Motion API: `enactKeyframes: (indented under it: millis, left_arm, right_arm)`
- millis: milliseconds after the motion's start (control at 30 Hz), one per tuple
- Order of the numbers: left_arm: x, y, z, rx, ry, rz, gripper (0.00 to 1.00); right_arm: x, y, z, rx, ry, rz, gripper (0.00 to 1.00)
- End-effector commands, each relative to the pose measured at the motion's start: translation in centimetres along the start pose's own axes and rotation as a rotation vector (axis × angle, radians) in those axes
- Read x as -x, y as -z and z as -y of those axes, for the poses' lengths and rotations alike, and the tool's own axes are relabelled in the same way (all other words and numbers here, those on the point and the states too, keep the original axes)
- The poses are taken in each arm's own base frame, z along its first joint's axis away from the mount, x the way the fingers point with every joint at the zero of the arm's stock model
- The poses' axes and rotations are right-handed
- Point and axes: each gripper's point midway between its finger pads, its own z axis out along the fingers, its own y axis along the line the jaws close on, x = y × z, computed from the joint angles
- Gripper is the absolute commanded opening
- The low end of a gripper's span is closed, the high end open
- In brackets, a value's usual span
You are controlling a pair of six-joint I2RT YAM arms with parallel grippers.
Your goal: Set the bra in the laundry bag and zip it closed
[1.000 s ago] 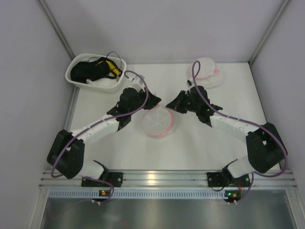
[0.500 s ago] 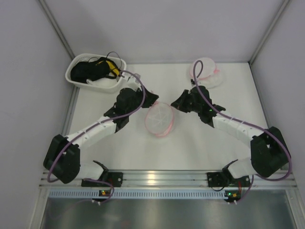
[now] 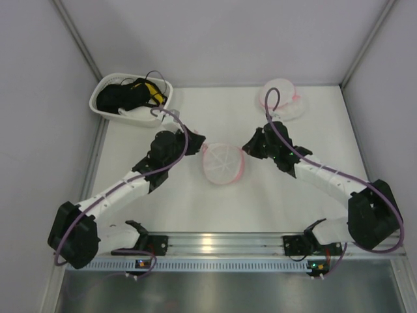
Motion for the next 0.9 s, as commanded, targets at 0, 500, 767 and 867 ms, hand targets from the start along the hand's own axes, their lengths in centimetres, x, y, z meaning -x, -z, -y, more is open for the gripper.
enactKeyframes:
  millis: [0, 500, 767, 867]
  left_arm:
    - [1.6, 1.2, 0.1, 0.007, 0.021, 0.07, 0.0]
    - [-1.4, 4.5, -2.5, 0.052, 0.036, 0.015, 0.0]
    - [-2.0, 5.8, -4.2, 0.126, 0.047, 0.008, 0.0]
    - [-2.7, 6.0, -4.2, 0.118, 0.045, -0.013, 0.04]
  right_arm:
    - [0.2, 0.7, 1.7, -0.07, 0.036, 0.022, 0.0]
    - [0.9, 1.6, 2.6, -0.127, 0.085, 0.029, 0.0]
    - [1.1, 2.0, 3.1, -0.16, 0.129, 0.015, 0.0]
    - [1.3, 2.1, 2.9, -0.154, 0.141, 0.009, 0.0]
